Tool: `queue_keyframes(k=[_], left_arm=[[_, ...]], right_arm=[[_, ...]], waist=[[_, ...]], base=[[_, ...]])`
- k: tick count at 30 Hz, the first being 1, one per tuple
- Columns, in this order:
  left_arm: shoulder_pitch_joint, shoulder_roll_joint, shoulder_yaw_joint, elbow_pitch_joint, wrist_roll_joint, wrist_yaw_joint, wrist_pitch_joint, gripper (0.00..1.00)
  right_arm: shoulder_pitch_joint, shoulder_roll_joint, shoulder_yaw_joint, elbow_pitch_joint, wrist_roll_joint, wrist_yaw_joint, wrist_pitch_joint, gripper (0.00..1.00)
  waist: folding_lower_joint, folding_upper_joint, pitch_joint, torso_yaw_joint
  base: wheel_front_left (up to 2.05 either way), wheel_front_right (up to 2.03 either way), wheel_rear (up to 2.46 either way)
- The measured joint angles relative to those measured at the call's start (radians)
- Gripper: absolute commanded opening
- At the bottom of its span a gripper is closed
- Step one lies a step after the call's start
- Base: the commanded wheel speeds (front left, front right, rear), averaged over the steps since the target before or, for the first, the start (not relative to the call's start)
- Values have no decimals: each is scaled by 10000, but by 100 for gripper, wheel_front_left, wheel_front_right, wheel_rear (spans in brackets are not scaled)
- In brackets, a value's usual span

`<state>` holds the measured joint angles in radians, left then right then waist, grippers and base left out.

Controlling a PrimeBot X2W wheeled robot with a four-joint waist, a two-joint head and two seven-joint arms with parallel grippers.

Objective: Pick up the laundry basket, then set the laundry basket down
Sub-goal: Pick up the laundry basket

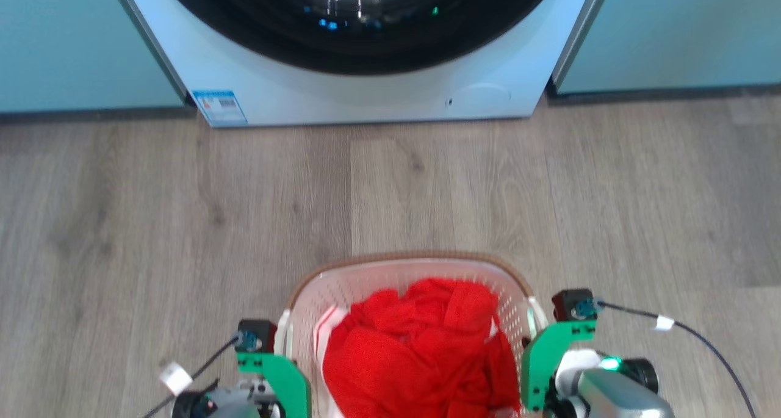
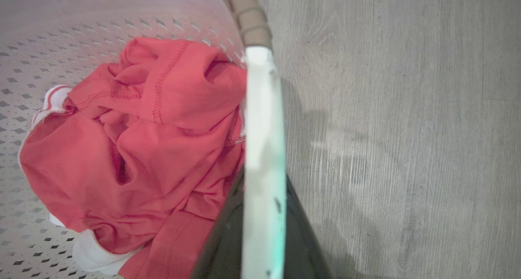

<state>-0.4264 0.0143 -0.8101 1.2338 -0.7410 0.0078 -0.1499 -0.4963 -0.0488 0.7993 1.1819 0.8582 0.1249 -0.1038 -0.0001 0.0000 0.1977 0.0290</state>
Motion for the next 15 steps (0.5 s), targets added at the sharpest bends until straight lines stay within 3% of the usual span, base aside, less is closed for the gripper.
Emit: queue_keyframes(k=[15], left_arm=[[422, 44, -631, 27, -568, 10, 754, 0]], right_arm=[[340, 4, 1158, 228, 1012, 0, 460, 0]], waist=[[0, 0, -1275, 78]], base=[[0, 0, 0]])
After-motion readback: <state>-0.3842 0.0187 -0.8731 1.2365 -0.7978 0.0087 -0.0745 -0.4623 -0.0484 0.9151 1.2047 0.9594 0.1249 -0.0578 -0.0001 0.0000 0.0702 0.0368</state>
